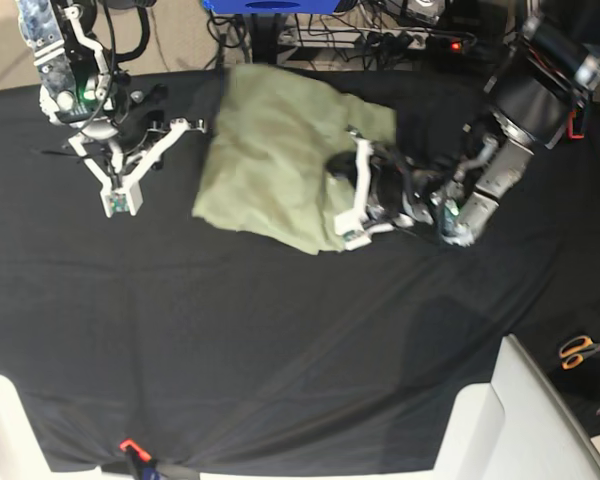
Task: Fold the T-shirt properly
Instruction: 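Drag the grasped edge with the left gripper to square the bundle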
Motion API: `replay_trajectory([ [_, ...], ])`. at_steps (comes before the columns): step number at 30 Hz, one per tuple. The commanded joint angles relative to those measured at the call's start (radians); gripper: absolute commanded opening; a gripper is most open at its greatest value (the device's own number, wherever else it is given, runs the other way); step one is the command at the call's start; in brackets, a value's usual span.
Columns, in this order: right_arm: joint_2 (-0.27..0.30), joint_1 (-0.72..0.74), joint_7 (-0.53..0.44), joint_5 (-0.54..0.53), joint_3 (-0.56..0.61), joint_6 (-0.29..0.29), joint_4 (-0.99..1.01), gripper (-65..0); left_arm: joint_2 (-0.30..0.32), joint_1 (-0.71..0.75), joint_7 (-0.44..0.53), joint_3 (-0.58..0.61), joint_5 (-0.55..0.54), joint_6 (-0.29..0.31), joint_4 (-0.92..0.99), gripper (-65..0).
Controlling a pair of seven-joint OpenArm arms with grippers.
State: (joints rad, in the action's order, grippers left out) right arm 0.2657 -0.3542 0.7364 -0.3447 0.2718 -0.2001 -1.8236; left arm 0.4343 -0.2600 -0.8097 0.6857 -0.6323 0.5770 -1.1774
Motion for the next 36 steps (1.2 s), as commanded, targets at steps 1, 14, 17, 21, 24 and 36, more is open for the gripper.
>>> replay_trajectory([
  [1,0.007,0.008,-0.011,-0.003,-0.007,0.003,-0.014,-64.2,0.022,-0.038,-0.035,0.025,0.05,-0.018,-0.003,-65.0],
  [14,-0.013,0.048,-0.01,-0.003,-0.007,-0.003,-0.012,-64.1,-0.03,-0.351,-0.027,0.504,0.38,-0.016,0.0,-65.0],
  [17,-0.016,0.053,-0.01,-0.003,-0.033,-0.003,-0.012,-64.1,-0.087,-0.347,-0.021,0.503,0.535,-0.015,0.0,-65.0],
  [21,-0.035,0.054,-0.008,-0.003,-0.098,-0.003,0.017,-64.1,-0.151,-0.347,0.071,0.501,0.632,-0.015,-0.008,-65.0],
  [24,-0.036,0.054,-0.008,-0.003,-0.119,-0.002,0.049,-64.1,-0.191,-0.347,0.117,0.501,0.647,-0.015,0.0,-65.0],
  [36,-0.036,0.054,-0.008,-0.003,-0.187,0.003,0.071,-64.1,-0.306,-0.355,0.151,0.512,0.65,-0.01,0.103,-65.0],
])
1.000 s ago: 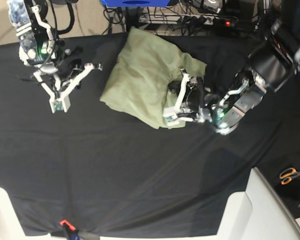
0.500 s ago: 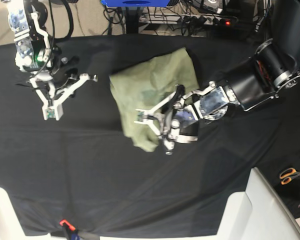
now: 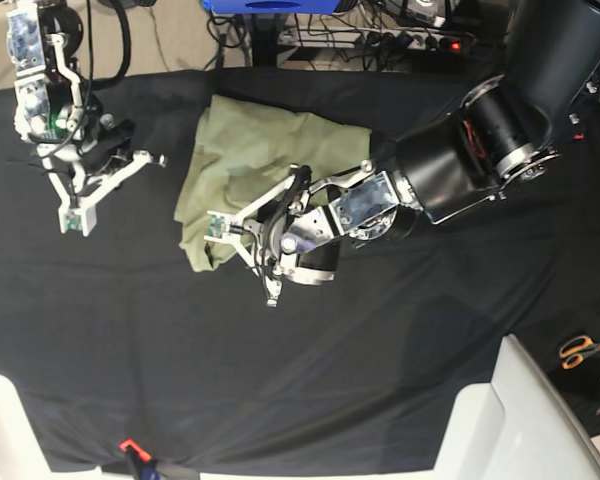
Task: Fold the T-shirt properly
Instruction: 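Drag the grasped edge with the left gripper to square the bundle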
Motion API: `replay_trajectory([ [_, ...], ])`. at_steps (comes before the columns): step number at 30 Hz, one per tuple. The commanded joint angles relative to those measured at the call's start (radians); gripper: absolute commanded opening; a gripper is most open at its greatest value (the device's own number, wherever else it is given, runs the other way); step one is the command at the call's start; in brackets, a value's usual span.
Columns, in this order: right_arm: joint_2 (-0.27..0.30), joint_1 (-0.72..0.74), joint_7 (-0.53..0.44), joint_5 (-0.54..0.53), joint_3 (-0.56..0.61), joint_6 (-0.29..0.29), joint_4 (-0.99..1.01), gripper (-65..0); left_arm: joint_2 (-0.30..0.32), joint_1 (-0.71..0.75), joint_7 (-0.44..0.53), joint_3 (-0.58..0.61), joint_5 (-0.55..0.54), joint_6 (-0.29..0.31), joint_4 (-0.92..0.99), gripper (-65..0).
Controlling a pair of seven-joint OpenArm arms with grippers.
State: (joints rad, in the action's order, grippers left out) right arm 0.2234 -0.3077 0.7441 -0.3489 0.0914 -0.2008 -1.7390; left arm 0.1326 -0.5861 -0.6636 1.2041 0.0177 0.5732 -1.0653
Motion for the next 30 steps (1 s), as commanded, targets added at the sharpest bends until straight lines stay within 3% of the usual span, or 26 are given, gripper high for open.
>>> replay_trajectory([
  [1,0.006,0.008,-0.016,0.001,-0.009,0.004,-0.014,-64.1,-0.009,-0.03,0.005,-0.011,0.0,0.008,0.003,-65.0],
  [5,0.008,0.009,-0.016,0.001,-0.009,0.004,-0.014,-64.1,-0.006,-0.031,-0.003,-0.017,0.0,0.083,0.01,-65.0],
  [17,0.009,0.023,-0.016,0.001,-0.008,0.004,-0.013,-63.9,0.028,-0.024,-0.008,-0.016,0.0,0.083,0.013,-65.0],
  [20,0.009,0.032,-0.016,0.001,-0.008,0.004,-0.013,-63.8,0.043,-0.021,-0.071,-0.017,-0.002,0.083,0.003,-65.0],
  [30,0.008,0.045,-0.016,0.001,0.0,0.004,-0.013,-63.8,0.042,-0.019,-0.075,-0.017,-0.002,0.081,-0.002,-65.0],
])
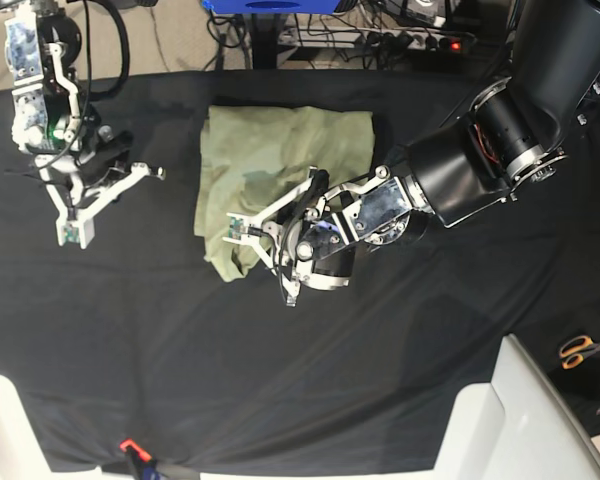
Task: Fold the T-shirt properly
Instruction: 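Drag the grasped edge with the left gripper to square the bundle, then release the shirt and raise the left gripper away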
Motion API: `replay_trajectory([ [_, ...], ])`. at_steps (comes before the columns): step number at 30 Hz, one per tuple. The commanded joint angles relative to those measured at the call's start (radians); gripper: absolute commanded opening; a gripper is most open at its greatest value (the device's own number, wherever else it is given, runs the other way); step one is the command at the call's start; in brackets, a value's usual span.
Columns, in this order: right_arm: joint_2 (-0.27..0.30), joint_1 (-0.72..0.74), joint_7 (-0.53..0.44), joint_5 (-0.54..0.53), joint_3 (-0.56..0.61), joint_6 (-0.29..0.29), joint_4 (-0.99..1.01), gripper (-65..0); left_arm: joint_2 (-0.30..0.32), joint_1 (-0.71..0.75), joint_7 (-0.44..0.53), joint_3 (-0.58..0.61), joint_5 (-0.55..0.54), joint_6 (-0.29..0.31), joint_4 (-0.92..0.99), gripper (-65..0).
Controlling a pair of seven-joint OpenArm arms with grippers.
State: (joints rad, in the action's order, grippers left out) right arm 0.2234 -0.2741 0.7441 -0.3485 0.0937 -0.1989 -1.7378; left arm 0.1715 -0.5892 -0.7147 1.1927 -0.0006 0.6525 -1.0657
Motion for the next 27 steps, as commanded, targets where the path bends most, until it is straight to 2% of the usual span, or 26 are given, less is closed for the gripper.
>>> replay_trajectory([
  [1,0.008,0.011,-0.016,0.001,-0.002,0.002,-0.014,-63.8,0.003,-0.012,-0.024,-0.006,0.017,0.002,-0.001,-65.0],
  [11,0.008,0.006,-0.016,0.001,-0.001,0.002,-0.014,-63.8,0.006,-0.013,-0.026,-0.007,0.017,0.0,-0.001,-64.3],
  [15,0.006,0.005,-0.016,0.001,-0.001,0.002,-0.014,-63.8,0.007,-0.021,-0.062,-0.007,0.017,0.0,-0.001,-42.0],
  [20,0.006,0.003,-0.016,0.001,-0.001,0.002,-0.014,-63.8,0.006,-0.039,-0.127,-0.101,0.018,0.005,-0.052,-20.9],
  [23,0.006,0.003,-0.016,0.001,-0.001,0.003,-0.014,-63.8,0.021,-0.044,-0.128,-0.207,0.02,0.005,-0.109,-12.8],
  [27,0.006,0.003,-0.016,0.001,0.001,0.003,-0.014,-63.8,0.029,-0.041,-0.13,-0.356,0.02,0.005,-0.219,-9.2],
])
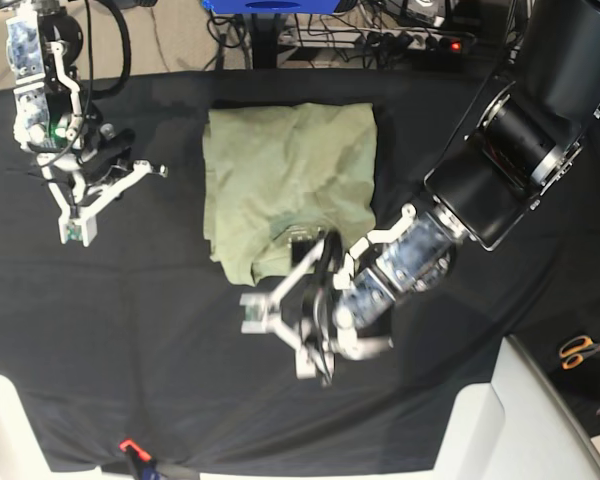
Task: Fold the T-shirt properly
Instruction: 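Release the shirt and raise the left gripper away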
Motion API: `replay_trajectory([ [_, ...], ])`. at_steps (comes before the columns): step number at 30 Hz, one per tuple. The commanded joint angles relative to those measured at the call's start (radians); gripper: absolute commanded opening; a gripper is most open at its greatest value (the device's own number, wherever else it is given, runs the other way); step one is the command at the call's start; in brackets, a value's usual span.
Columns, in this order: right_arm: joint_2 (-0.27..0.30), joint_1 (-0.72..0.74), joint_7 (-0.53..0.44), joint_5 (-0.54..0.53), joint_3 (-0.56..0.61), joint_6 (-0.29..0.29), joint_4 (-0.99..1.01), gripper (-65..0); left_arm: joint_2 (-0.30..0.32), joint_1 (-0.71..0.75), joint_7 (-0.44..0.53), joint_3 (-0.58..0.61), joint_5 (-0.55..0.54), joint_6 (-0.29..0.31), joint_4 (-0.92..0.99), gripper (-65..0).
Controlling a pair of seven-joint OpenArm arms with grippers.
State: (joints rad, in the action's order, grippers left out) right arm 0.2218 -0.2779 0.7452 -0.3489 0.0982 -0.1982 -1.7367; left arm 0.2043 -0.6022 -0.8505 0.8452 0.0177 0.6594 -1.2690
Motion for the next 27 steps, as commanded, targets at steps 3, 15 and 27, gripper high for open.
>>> replay_trajectory([
  [3,0.008,0.007,-0.017,0.001,-0.004,0.003,-0.015,-63.8,0.002,-0.006,-0.031,-0.105,0.0,-0.002,-0.059,-10.2],
  [15,0.029,0.068,-0.017,0.004,0.074,0.128,-0.013,-63.5,0.125,0.465,-0.074,-0.653,0.0,-0.008,-0.34,-65.0],
  [27,-0.049,0.401,-0.019,0.001,0.305,0.188,0.211,-30.0,0.114,0.936,0.274,-1.203,-0.011,-0.002,-0.234,-65.0],
])
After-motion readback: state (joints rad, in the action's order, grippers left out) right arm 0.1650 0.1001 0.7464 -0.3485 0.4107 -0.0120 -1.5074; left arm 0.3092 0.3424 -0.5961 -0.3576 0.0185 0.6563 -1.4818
